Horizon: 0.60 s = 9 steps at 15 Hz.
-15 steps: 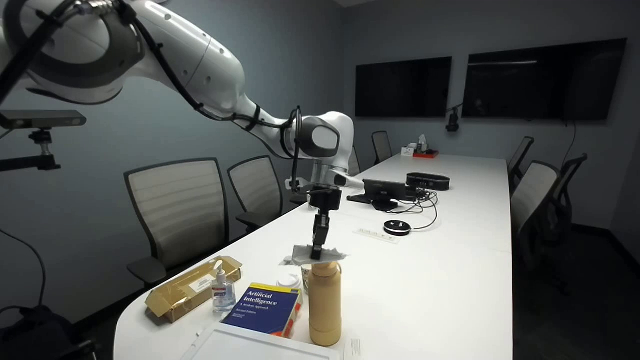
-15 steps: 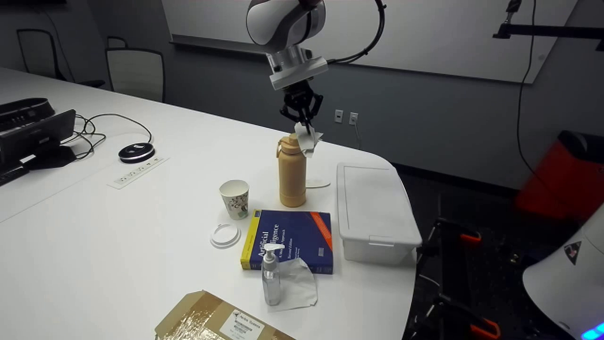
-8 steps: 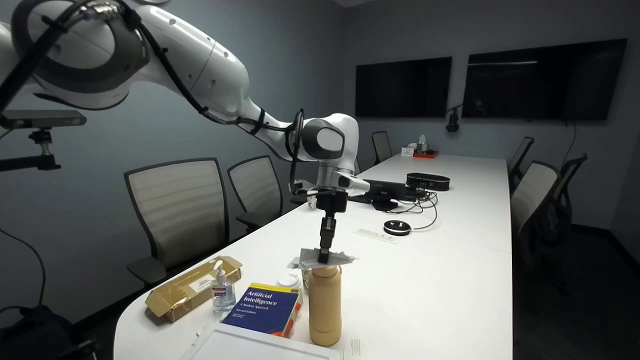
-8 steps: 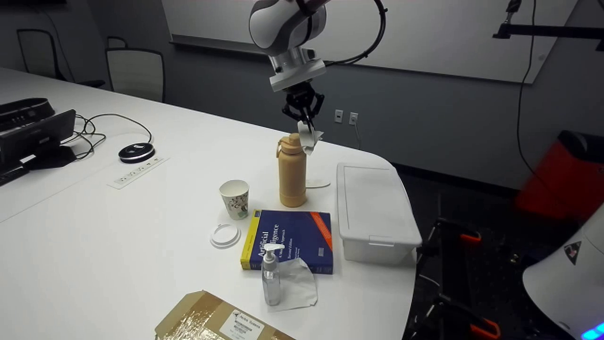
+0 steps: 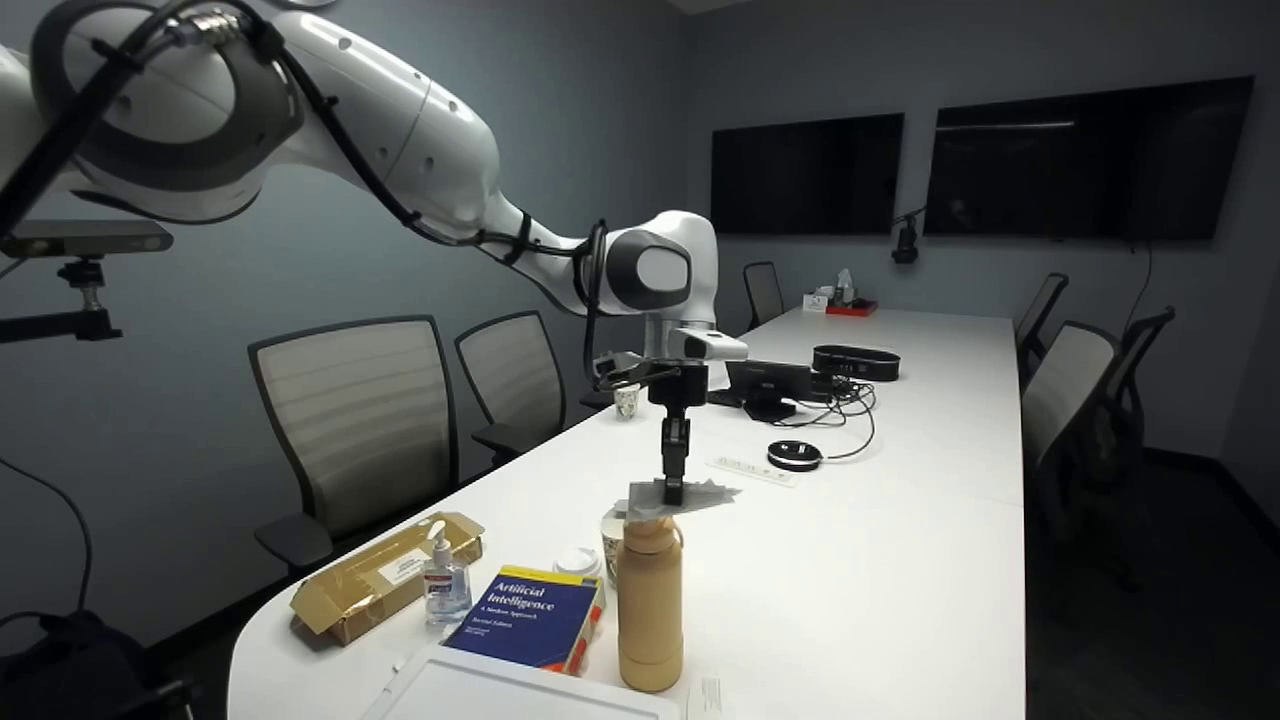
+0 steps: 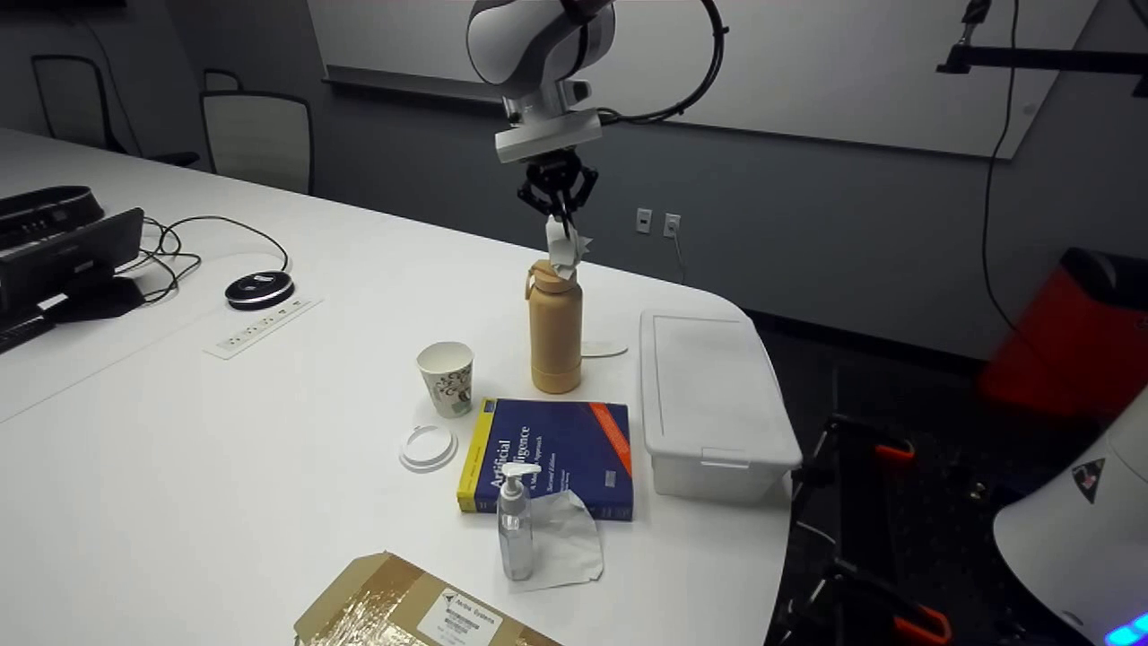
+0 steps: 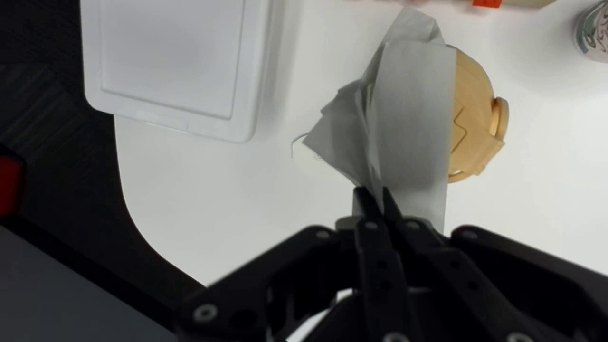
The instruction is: Use the white napkin to wipe the top of the beige bottle.
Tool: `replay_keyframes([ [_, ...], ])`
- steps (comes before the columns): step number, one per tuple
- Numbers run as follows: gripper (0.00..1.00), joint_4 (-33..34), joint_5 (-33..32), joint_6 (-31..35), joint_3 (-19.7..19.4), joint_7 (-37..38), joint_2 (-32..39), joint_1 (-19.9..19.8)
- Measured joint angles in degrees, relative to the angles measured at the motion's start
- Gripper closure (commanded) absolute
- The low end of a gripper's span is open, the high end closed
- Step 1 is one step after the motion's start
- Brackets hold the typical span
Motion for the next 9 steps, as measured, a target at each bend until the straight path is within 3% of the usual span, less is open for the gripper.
replay_keyframes([
  [9, 0.99, 4.4, 0.0, -1.4, 2.3, -0.4, 4.0, 0.0],
])
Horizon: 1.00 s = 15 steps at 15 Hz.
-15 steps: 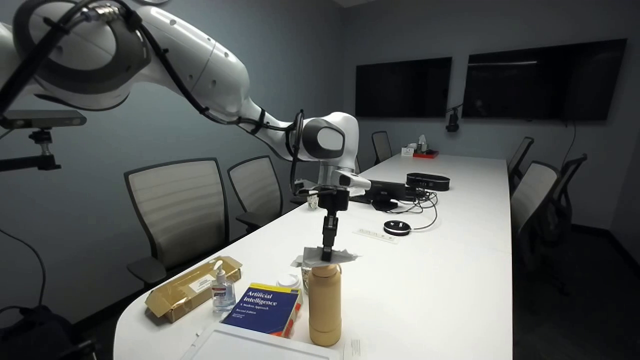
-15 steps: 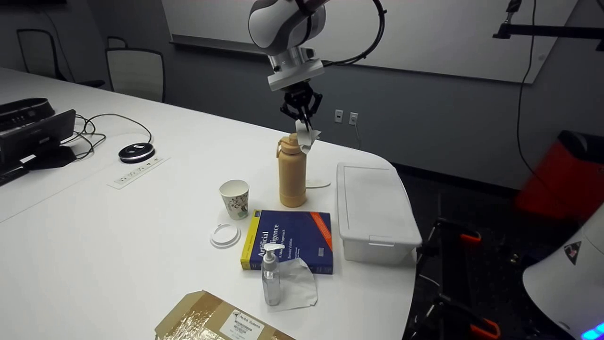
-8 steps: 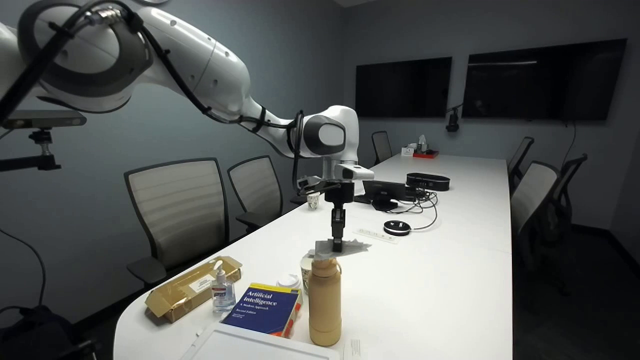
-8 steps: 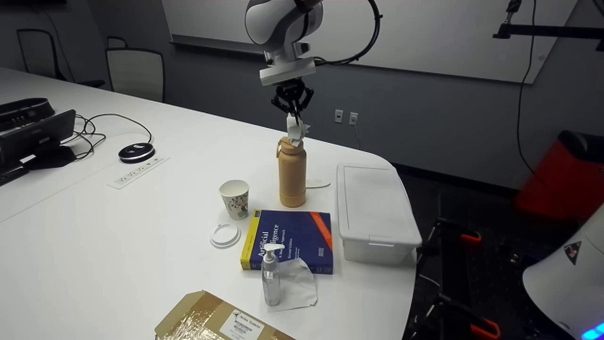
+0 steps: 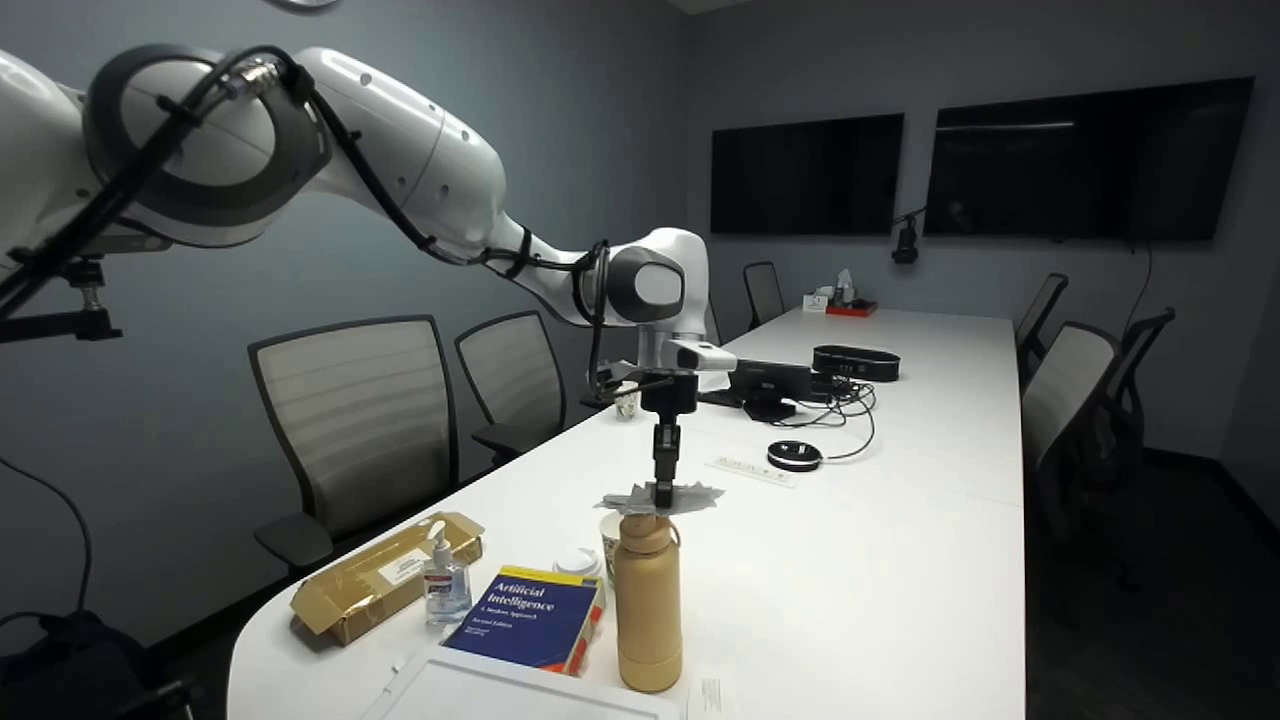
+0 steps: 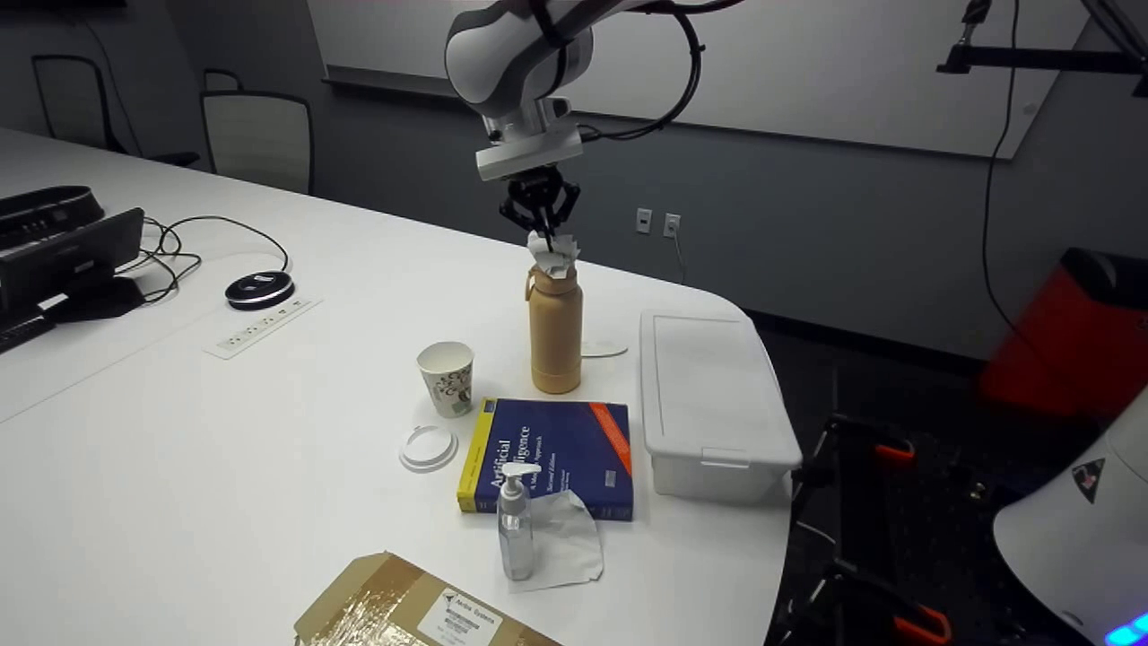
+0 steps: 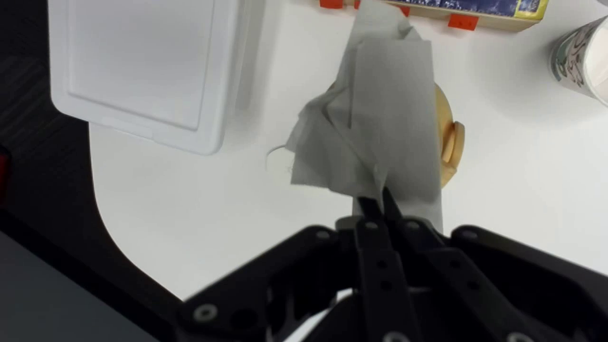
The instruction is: Use the white napkin to wipe the top of the beige bottle.
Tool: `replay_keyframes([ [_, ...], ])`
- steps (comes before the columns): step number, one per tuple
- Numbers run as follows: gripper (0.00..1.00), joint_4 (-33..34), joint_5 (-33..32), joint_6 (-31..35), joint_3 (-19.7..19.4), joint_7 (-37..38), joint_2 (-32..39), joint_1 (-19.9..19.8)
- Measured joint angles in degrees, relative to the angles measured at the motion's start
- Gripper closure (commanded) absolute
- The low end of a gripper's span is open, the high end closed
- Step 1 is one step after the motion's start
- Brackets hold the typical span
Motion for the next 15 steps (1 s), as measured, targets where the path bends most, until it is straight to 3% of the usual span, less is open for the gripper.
replay_keyframes([
  [15, 0.99, 6.3, 0.9, -15.0, 1.6, -2.3, 1.2, -1.3],
])
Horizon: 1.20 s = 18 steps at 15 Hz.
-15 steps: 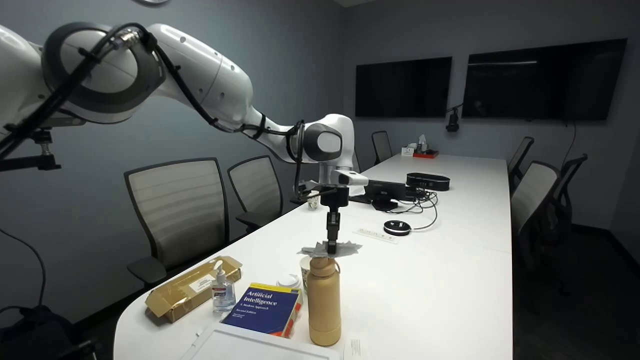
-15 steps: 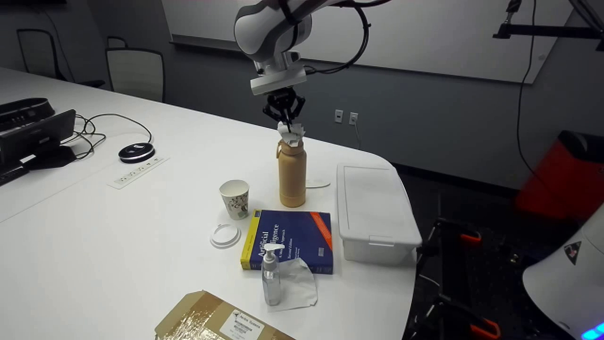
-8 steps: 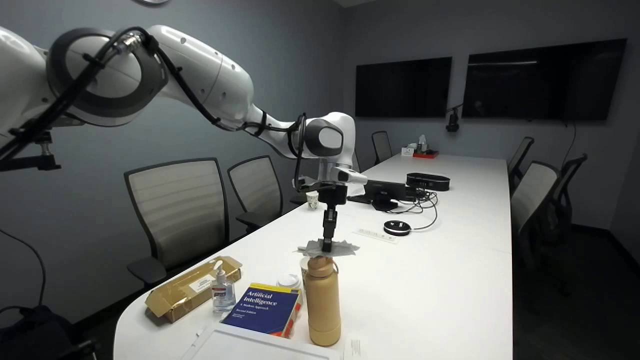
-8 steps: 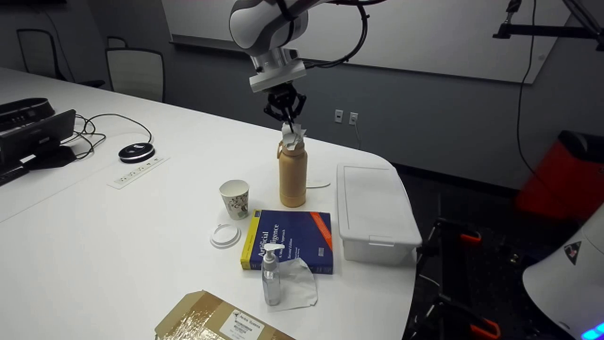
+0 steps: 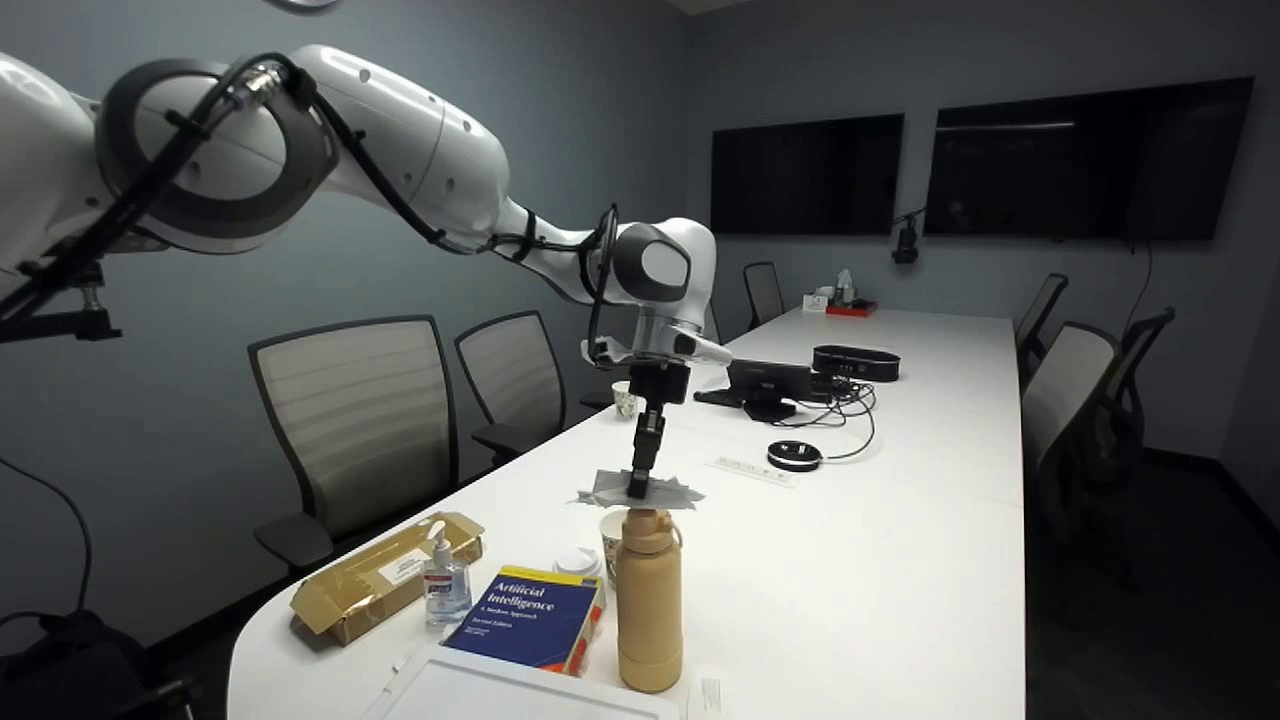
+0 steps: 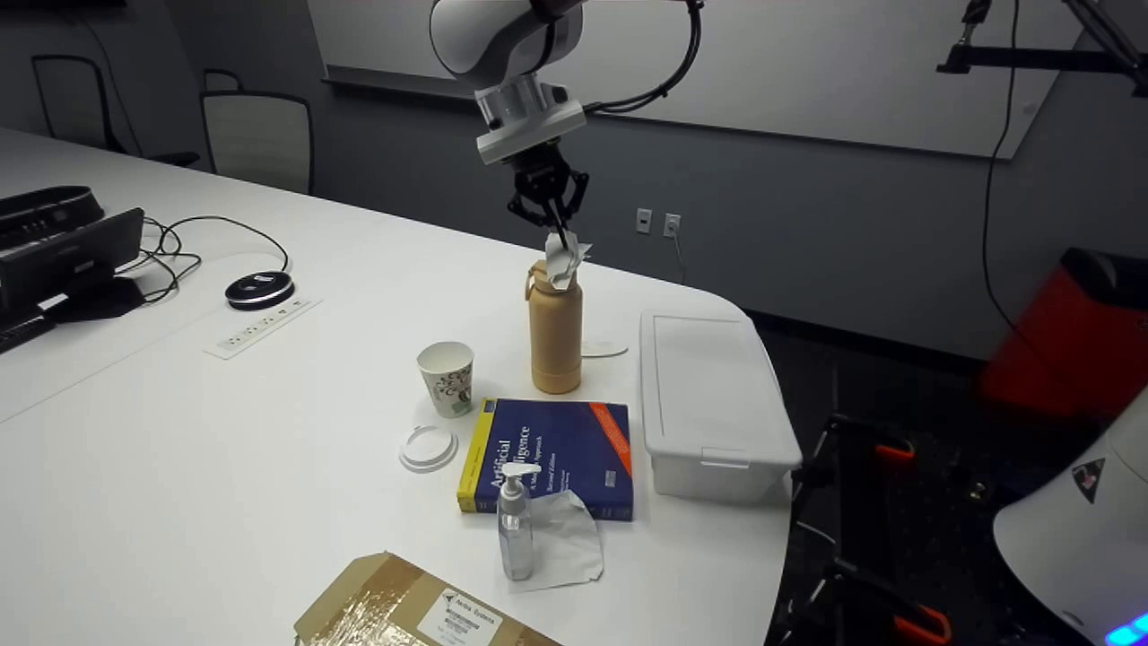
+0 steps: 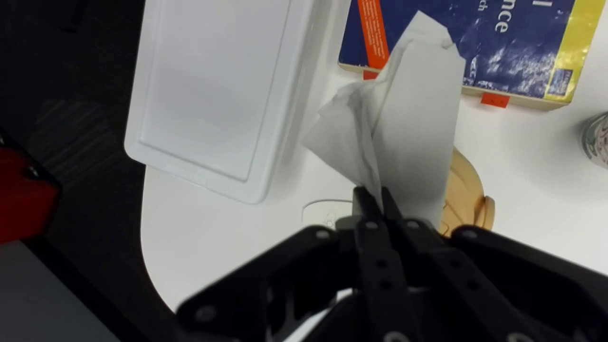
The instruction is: Use the white napkin to wipe the top of the beige bottle.
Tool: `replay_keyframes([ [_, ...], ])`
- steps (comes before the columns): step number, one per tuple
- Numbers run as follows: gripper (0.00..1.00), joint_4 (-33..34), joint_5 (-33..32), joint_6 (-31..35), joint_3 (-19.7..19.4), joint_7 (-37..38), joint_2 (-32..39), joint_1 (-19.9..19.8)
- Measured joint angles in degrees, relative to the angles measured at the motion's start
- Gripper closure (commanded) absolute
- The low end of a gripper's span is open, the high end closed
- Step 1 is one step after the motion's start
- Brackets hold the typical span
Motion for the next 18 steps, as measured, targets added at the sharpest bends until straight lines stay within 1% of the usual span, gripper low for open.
replay_keyframes([
  [5, 0.99, 2.7, 1.4, -3.7, 1.5, -2.7, 2.8, -0.4],
  [10, 0.99, 6.3, 1.7, -3.5, 2.0, -2.8, 5.7, -0.4],
  [18, 0.99, 9.4, 2.0, -0.5, 2.0, -2.8, 6.1, -1.4],
])
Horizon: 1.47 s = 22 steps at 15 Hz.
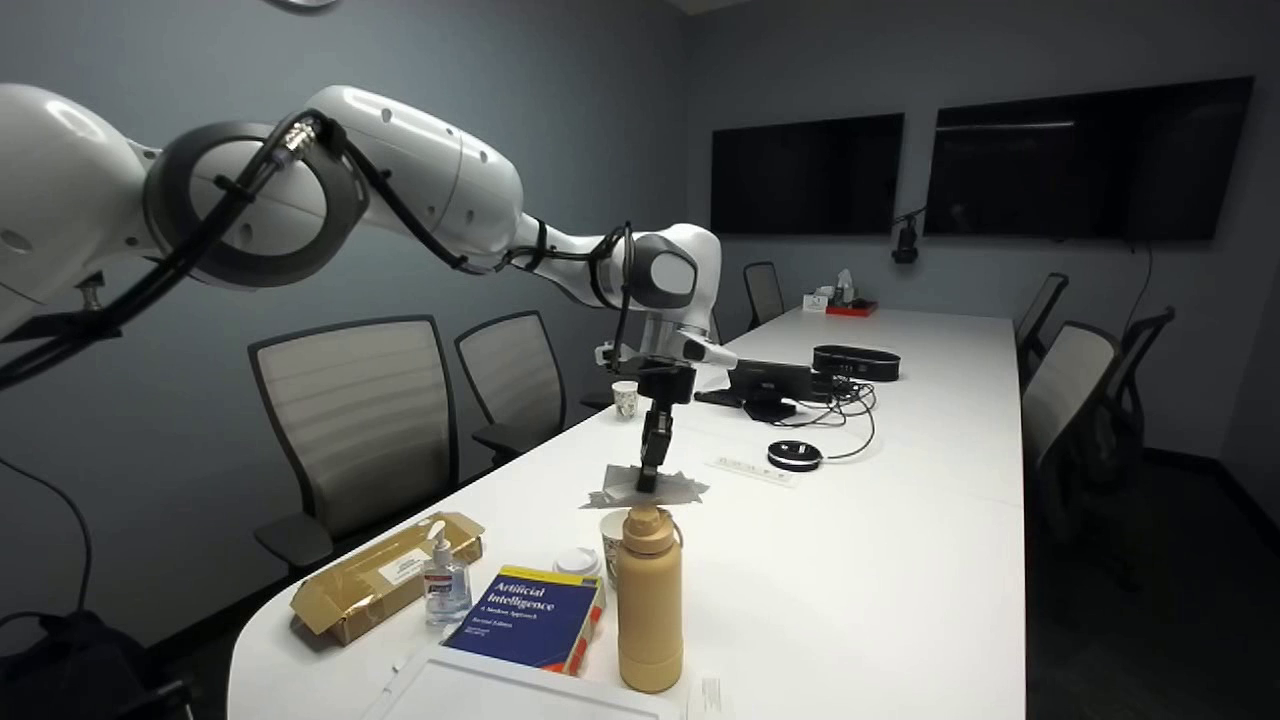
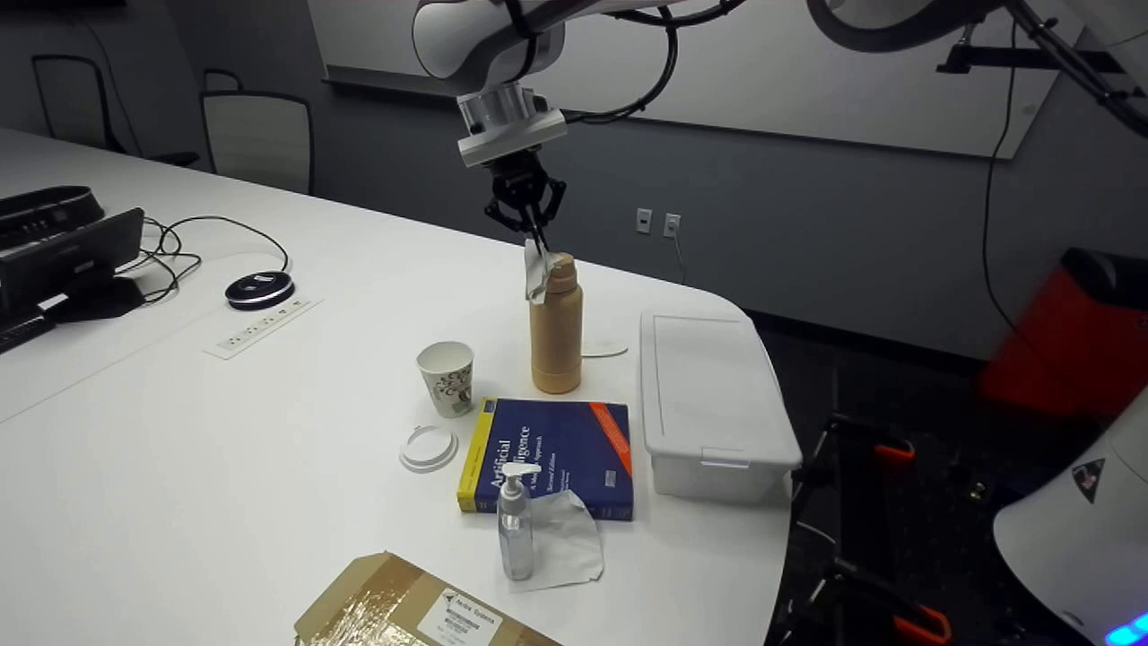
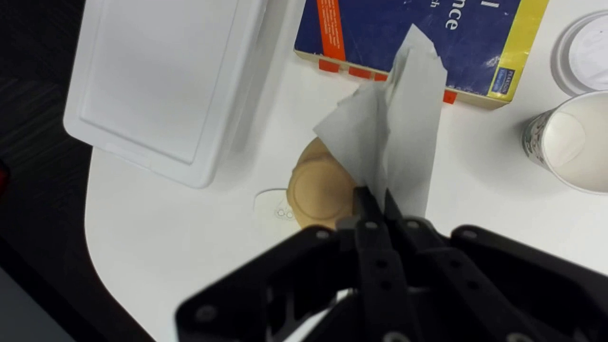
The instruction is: Use the white napkin to wipe the top of the beige bottle.
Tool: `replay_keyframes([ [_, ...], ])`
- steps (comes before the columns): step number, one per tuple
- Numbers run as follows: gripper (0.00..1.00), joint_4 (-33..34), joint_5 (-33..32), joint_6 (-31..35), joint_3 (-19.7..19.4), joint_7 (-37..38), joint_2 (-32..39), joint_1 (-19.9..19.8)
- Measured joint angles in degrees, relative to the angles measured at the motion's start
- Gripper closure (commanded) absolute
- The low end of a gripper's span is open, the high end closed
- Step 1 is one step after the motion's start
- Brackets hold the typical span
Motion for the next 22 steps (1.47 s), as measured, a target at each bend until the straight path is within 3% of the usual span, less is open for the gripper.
replay_keyframes([
  [22, 0.99, -0.1, 0.5, 0.2, -1.6, 0.3, 0.8, -3.5],
])
